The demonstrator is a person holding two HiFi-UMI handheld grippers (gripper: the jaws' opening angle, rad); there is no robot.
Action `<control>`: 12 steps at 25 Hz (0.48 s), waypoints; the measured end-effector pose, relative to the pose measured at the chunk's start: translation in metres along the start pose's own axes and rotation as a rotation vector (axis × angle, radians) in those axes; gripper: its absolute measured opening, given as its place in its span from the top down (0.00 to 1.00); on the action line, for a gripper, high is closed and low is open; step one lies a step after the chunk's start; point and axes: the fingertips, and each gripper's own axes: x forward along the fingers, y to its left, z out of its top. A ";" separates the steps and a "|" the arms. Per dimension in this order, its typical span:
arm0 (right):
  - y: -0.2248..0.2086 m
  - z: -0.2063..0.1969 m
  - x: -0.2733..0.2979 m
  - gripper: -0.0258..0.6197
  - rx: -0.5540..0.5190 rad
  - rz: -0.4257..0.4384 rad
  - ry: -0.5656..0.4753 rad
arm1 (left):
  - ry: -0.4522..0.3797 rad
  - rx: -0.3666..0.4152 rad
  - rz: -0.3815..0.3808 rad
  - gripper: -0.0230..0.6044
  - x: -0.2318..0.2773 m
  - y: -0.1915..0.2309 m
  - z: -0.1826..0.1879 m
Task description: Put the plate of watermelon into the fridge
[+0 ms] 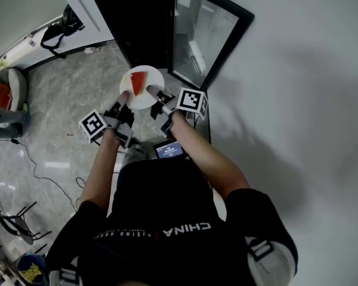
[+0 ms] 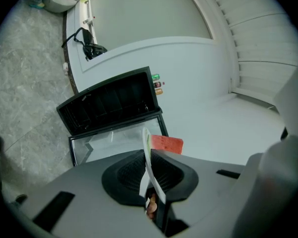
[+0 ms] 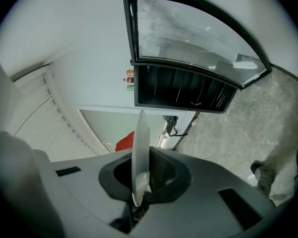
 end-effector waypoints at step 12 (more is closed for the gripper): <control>-0.015 0.005 -0.009 0.93 -0.009 0.007 -0.103 | 0.111 0.020 -0.052 0.91 0.012 0.008 -0.008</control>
